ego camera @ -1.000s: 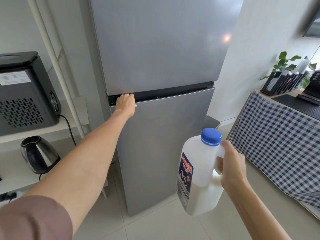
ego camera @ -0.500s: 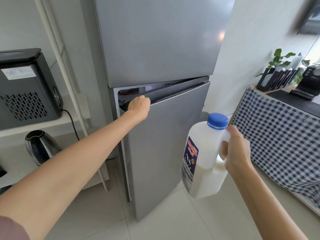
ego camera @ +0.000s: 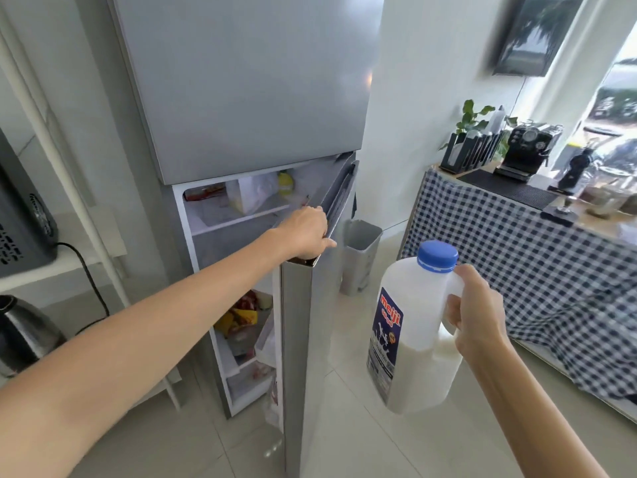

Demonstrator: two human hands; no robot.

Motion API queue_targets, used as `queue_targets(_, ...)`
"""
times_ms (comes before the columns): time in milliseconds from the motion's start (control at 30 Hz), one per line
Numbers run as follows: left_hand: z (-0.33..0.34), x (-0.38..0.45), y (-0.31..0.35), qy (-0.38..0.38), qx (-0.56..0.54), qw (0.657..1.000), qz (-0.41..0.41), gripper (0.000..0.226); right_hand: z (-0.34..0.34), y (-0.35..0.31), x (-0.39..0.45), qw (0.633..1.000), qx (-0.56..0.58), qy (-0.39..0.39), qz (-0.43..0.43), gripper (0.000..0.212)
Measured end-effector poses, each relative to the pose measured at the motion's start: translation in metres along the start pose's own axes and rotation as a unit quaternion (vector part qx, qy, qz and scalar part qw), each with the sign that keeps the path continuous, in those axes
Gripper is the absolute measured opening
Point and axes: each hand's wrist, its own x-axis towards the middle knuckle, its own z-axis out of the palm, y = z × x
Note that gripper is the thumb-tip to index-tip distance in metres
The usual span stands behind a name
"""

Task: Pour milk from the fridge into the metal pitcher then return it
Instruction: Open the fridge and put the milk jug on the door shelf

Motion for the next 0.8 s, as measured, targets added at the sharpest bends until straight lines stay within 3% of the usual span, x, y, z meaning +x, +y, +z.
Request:
queue_targets(267, -0.005, 0.017, 0.074, -0.057, -0.096, 0.99, 0.087, 0.051, -0.051, -0.001, -0.005, 0.998, -0.005, 0.062, -0.012, 0.031)
queue_targets(400, 0.004, 0.023, 0.088, -0.012, -0.173, 0.972, 0.158, 0.038, -0.077, 0.0, -0.004, 0.996, -0.002, 0.091, -0.016, 0.031)
queue_targets(467, 0.018, 0.026, 0.094, 0.007, -0.195, 0.963, 0.184, 0.042, -0.089, 0.0, -0.003, 0.994, 0.001, 0.104, -0.015, 0.032)
queue_targets(600, 0.046, 0.044, 0.116, -0.013, -0.162, 0.956, 0.245, 0.056, -0.11, 0.0, 0.002, 0.991, 0.016, 0.128, -0.021, 0.032)
queue_targets(800, 0.049, 0.082, 0.175, 0.014, -0.086, 0.96, 0.267, 0.06, -0.132, 0.0, 0.016, 0.987, 0.019, 0.157, -0.031, 0.032)
